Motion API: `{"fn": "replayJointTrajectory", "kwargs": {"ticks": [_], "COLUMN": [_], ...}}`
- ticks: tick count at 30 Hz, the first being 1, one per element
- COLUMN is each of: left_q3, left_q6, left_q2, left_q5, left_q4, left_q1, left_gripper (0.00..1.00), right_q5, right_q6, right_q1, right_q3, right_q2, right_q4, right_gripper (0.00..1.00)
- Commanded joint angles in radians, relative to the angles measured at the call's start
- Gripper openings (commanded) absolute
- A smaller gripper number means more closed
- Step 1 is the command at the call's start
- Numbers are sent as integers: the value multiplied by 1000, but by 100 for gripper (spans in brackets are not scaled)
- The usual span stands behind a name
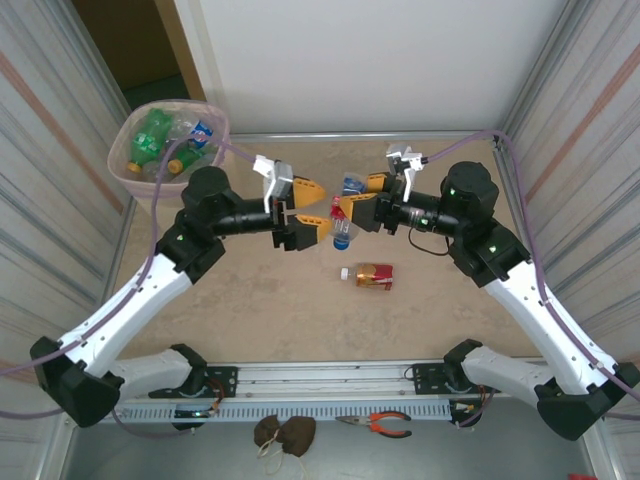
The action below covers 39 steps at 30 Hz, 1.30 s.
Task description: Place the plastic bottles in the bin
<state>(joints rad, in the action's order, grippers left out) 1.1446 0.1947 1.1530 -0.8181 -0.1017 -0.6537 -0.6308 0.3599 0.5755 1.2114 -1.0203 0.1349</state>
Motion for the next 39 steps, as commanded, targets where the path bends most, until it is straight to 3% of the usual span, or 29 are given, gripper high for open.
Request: {"fn": "replayJointTrajectory", "kwargs": {"ticks": [1,19,30,32,36,39], "left_q3": [63,111,134,141,157,183], "left_q6": [-57,-68,-110,-123,-151,-188], "left_q2": [29,99,99,95,74,47], "left_q5": [-46,-199,-215,-207,-152,-83], "left_q4": [-17,8,48,66,122,211], "left_q1": [-29,-40,-40,-40,-35,-25], "left_gripper": [80,67,51,51,51,51], "right_q5": [-63,-124,-105,-91,-26,50], "right_q6": [56,91,70,65,30,-19], "right_q1": [-3,15,33,35,33,27], "right_q3": [22,32,37,40,50,63], "right_q2": [17,26,25,26,58,81], "right_q4": [-96,-149,-128,-118,-67,-3], "right_gripper": [54,54,55,59,78,83]}}
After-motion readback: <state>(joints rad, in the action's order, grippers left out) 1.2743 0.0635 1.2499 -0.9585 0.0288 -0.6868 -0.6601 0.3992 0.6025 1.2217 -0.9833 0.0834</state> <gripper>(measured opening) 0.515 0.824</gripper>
